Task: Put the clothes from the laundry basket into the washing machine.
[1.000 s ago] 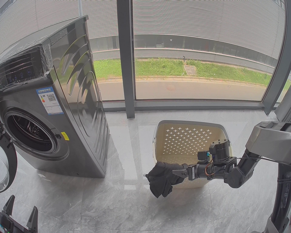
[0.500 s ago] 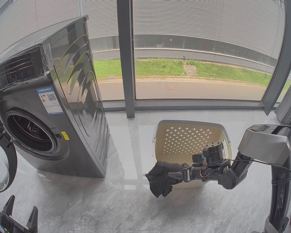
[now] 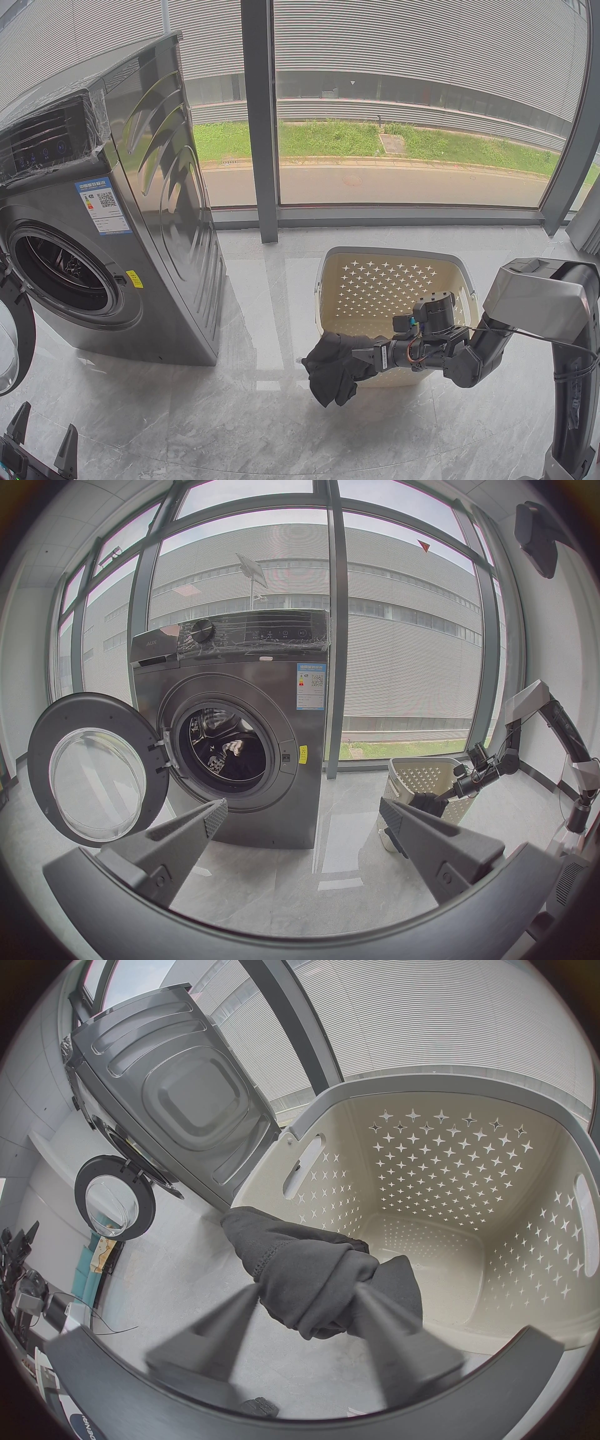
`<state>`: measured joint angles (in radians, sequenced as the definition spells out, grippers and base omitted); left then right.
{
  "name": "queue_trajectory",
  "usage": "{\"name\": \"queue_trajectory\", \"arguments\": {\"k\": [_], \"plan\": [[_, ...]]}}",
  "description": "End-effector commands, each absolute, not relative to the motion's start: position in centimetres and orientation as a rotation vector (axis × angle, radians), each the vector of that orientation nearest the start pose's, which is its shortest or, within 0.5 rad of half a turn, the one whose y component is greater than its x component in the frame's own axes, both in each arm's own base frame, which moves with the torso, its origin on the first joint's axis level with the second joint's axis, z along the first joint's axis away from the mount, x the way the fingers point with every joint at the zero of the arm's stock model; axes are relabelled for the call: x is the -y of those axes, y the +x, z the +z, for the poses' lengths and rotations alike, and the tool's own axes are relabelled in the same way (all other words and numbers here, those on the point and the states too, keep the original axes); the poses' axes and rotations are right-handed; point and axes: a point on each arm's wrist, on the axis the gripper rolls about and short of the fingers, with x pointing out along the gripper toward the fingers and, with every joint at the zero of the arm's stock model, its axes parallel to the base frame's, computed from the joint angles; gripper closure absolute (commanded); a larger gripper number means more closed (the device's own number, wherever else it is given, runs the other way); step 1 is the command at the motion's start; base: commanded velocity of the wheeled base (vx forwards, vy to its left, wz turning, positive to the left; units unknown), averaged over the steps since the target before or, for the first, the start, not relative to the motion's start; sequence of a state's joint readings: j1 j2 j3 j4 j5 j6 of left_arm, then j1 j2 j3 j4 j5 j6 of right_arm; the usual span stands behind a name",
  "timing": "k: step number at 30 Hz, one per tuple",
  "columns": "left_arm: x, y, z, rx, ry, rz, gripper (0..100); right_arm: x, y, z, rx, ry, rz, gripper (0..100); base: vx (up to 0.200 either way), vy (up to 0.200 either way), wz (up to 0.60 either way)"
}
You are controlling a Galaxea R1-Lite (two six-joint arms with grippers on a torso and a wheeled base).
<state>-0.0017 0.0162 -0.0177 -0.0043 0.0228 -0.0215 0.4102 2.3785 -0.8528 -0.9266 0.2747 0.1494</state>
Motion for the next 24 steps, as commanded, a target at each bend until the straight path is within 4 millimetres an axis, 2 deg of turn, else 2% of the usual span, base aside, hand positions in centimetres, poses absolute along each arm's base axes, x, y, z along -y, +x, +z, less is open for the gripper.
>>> {"name": "queue_trajectory", "arguments": {"k": [1, 7, 13, 21, 24], "plan": [[-0.1, -2.3, 7.6, 0.006, -0.022, 0.021, 0, -15.9, 35.0, -2.2, -0.658, 0.097, 0.618, 100, 0.000, 0.000, 0.00], [-0.1, -2.3, 7.6, 0.006, -0.023, 0.021, 0, -15.6, 35.3, -2.3, -0.654, 0.097, 0.611, 100, 0.000, 0.000, 0.00], [-0.1, -2.3, 7.6, 0.006, -0.022, 0.020, 0, -15.2, 35.2, -1.4, -0.636, 0.101, 0.604, 100, 0.000, 0.000, 0.00], [-0.1, -2.3, 7.6, 0.006, -0.023, 0.020, 0, -13.7, 33.1, 2.8, -0.572, 0.111, 0.597, 100, 0.000, 0.000, 0.00], [-0.1, -2.3, 7.6, 0.006, -0.022, 0.020, 0, -13.6, 32.8, 3.4, -0.561, 0.112, 0.594, 100, 0.000, 0.000, 0.00]]}}
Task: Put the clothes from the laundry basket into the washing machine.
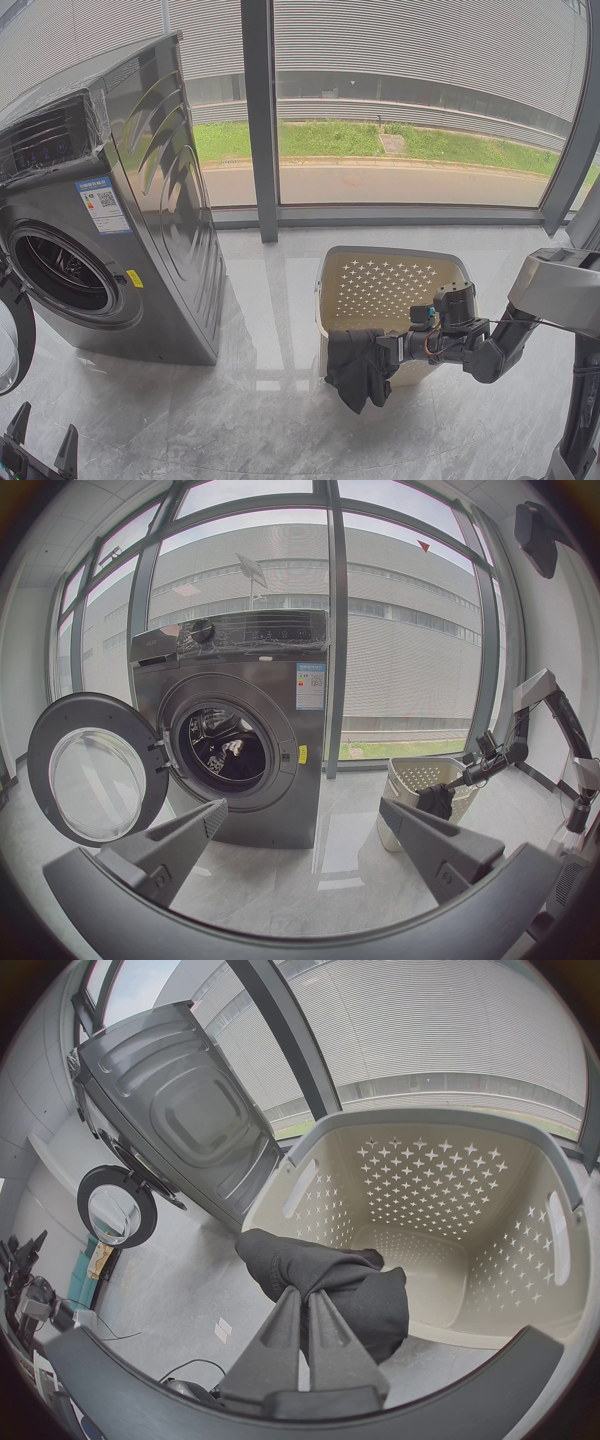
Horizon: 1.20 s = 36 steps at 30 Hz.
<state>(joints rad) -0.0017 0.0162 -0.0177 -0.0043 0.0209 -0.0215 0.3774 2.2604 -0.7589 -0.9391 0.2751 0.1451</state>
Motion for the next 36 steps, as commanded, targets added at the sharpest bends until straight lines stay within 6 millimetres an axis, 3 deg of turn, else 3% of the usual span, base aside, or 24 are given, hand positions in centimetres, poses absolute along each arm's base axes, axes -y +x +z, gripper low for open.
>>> {"name": "queue_trajectory", "arguments": {"k": [1, 3, 7, 13, 14, 23, 36], "plan": [[-0.1, -2.3, 7.6, 0.006, -0.020, 0.020, 0, -13.6, 32.9, 3.3, -0.559, 0.112, 0.590, 100, 0.000, 0.000, 0.00], [0.0, -2.3, 7.6, 0.006, -0.017, 0.018, 0, -13.4, 33.2, 3.2, -0.558, 0.111, 0.578, 100, 0.000, 0.000, 0.00], [0.0, -2.3, 7.6, 0.006, -0.020, 0.018, 0, -13.2, 34.3, 0.3, -0.618, 0.110, 0.556, 100, 0.000, 0.000, 0.00], [0.0, -2.3, 7.6, 0.006, -0.020, 0.018, 0, -12.9, 34.6, -1.1, -0.650, 0.109, 0.543, 100, 0.000, 0.000, 0.00], [0.0, -2.3, 7.6, 0.006, -0.020, 0.018, 0, -12.9, 34.6, -1.4, -0.658, 0.108, 0.542, 0, 0.000, 0.000, 0.00], [0.0, -2.3, 7.6, 0.006, -0.022, 0.017, 0, -13.5, 35.0, -1.1, -0.624, 0.088, 0.563, 0, 0.000, 0.000, 0.00], [0.0, -2.3, 7.6, 0.006, -0.023, 0.017, 0, -14.8, 35.8, -3.0, -0.629, 0.052, 0.589, 0, 0.000, 0.000, 0.00]]}}
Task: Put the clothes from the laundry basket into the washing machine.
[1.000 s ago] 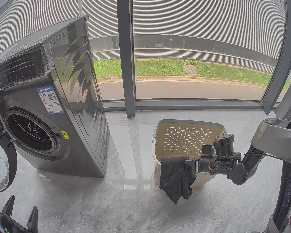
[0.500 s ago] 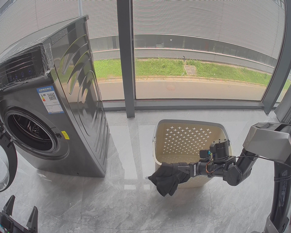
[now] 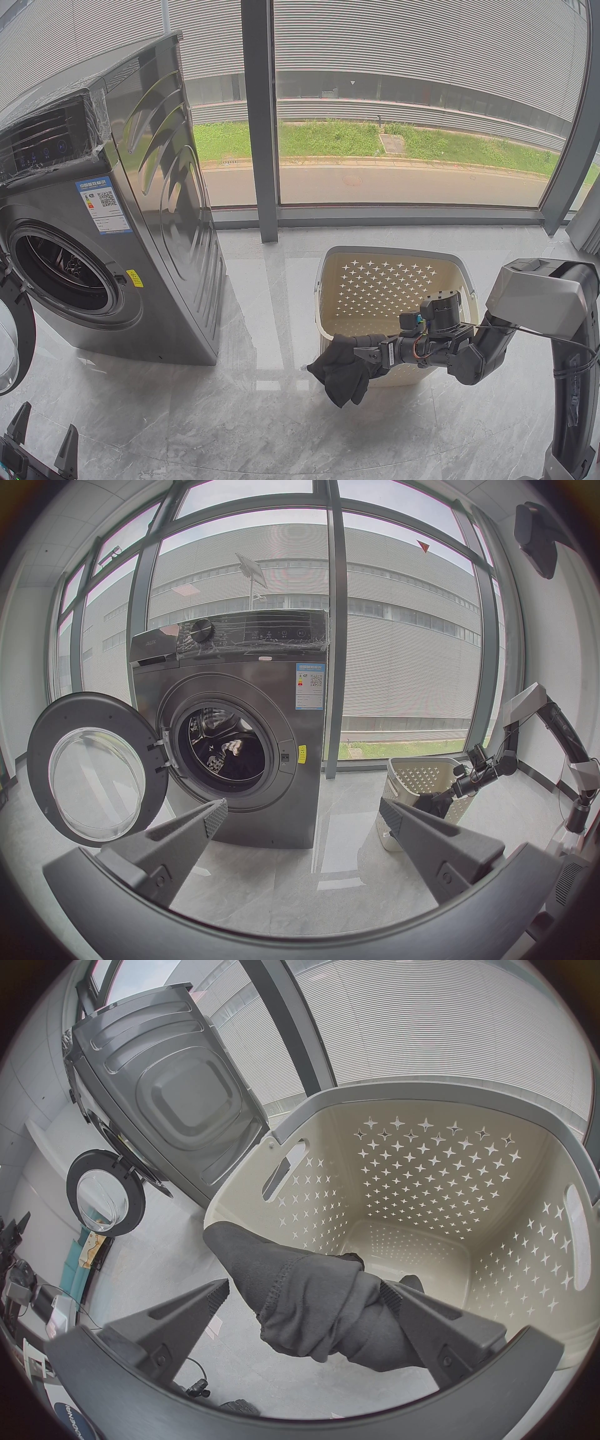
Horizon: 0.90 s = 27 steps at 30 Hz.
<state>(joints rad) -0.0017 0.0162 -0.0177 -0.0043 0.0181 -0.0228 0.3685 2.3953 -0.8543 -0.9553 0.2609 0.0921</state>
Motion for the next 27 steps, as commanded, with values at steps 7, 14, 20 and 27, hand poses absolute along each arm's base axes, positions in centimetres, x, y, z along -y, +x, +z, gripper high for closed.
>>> {"name": "queue_trajectory", "arguments": {"k": [7, 14, 20, 27], "plan": [[0.0, -2.3, 7.6, 0.006, -0.022, 0.017, 0, -14.7, 35.8, -2.7, -0.620, 0.052, 0.590, 100, 0.000, 0.000, 0.00], [0.0, -2.3, 7.6, 0.006, -0.022, 0.017, 0, -14.6, 35.5, -2.1, -0.598, 0.050, 0.595, 100, 0.000, 0.000, 0.00], [0.0, -2.3, 7.6, 0.006, -0.020, 0.017, 0, -14.2, 34.4, 0.7, -0.505, 0.059, 0.604, 100, 0.000, 0.000, 0.00], [-0.1, -2.3, 7.6, 0.005, -0.008, 0.020, 0, -13.0, 30.2, 9.9, -0.203, 0.080, 0.580, 100, 0.000, 0.000, 0.00]]}}
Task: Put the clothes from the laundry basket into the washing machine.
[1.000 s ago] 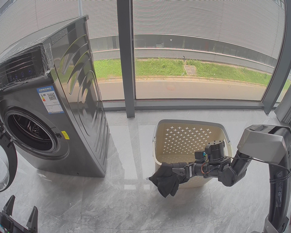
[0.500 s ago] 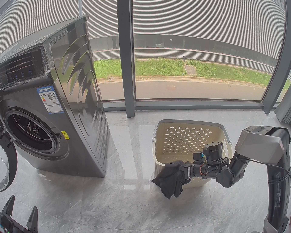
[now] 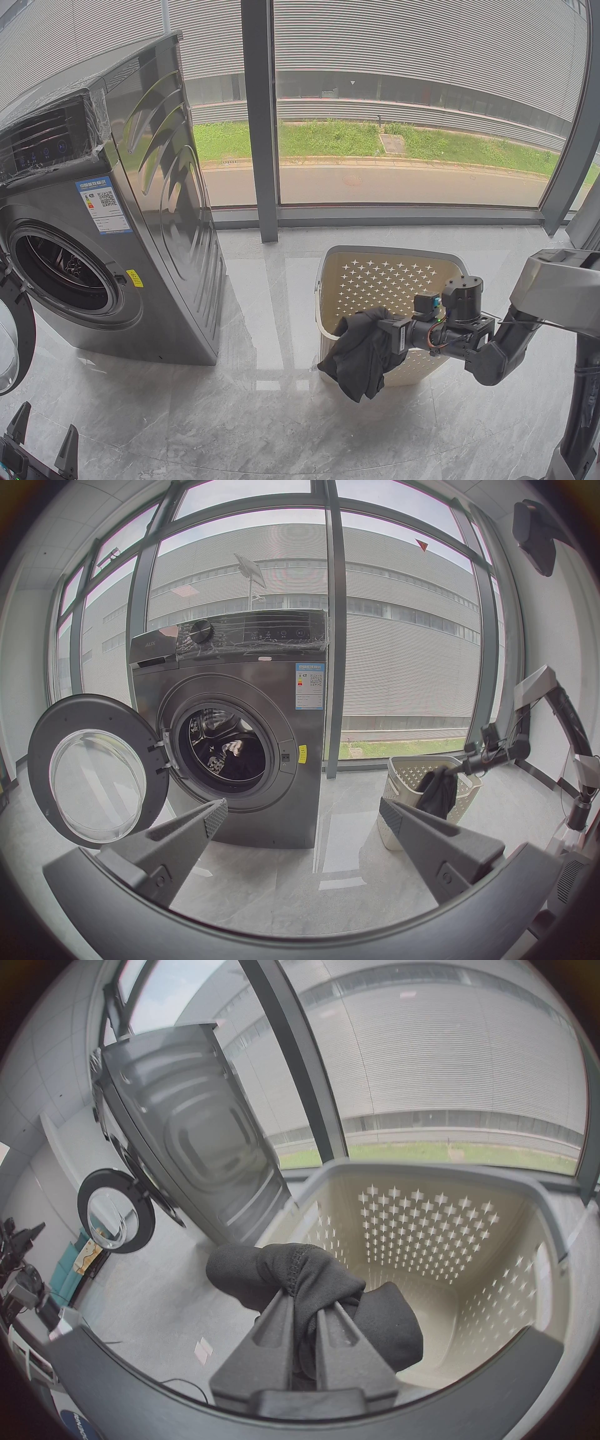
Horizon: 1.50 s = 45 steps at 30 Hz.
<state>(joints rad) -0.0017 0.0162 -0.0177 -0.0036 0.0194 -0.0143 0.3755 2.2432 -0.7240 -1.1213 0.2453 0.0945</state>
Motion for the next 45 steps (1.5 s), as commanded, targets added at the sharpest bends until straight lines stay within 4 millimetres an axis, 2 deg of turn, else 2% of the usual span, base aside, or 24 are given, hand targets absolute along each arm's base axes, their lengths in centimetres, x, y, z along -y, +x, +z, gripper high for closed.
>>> {"name": "queue_trajectory", "arguments": {"k": [1, 2, 3, 4, 8, 13, 17, 28, 34, 40, 45], "plan": [[-0.1, -2.3, 7.6, 0.005, -0.005, 0.020, 0, -13.0, 29.1, 11.5, -0.145, 0.090, 0.580, 100, 0.000, 0.000, 0.00], [-0.1, -2.3, 7.6, 0.005, -0.005, 0.020, 0, -13.0, 29.1, 11.5, -0.145, 0.090, 0.580, 100, 0.000, 0.000, 0.00], [-0.1, -2.3, 7.6, 0.005, -0.002, 0.020, 0, -12.9, 27.6, 13.6, -0.072, 0.110, 0.585, 100, 0.000, 0.000, 0.00], [-0.1, -2.3, 7.6, 0.005, 0.000, 0.018, 0, -13.0, 26.5, 14.9, -0.027, 0.127, 0.587, 100, 0.000, 0.000, 0.00], [0.0, -2.3, 7.6, 0.005, 0.000, 0.015, 0, -13.3, 23.4, 17.8, 0.076, 0.159, 0.608, 100, 0.000, 0.000, 0.00], [0.0, -2.3, 7.6, 0.003, 0.008, 0.015, 0, -12.2, 21.0, 18.8, 0.119, 0.171, 0.612, 100, 0.000, 0.000, 0.00], [-0.1, -2.3, 7.6, 0.003, -0.002, 0.026, 0, -11.7, 20.9, 19.6, 0.163, 0.163, 0.591, 100, 0.000, 0.000, 0.00], [-0.1, -2.3, 7.6, 0.005, 0.003, 0.023, 0, -10.0, 21.0, 18.2, 0.111, 0.123, 0.458, 100, -0.164, 0.000, 0.00], [-0.1, -2.3, 7.6, 0.005, -0.028, 0.031, 0, -9.8, 20.7, 17.4, 0.088, 0.108, 0.370, 100, 0.000, 0.000, 0.00], [-0.1, -2.3, 7.6, 0.005, -0.032, 0.028, 0, -9.6, 19.2, 19.0, 0.153, 0.115, 0.377, 100, 0.000, 0.200, 0.00], [-0.1, -2.3, 7.6, 0.005, -0.031, 0.026, 0, -9.8, 19.1, 19.1, 0.154, 0.117, 0.385, 100, 0.000, 0.200, 0.00]]}}
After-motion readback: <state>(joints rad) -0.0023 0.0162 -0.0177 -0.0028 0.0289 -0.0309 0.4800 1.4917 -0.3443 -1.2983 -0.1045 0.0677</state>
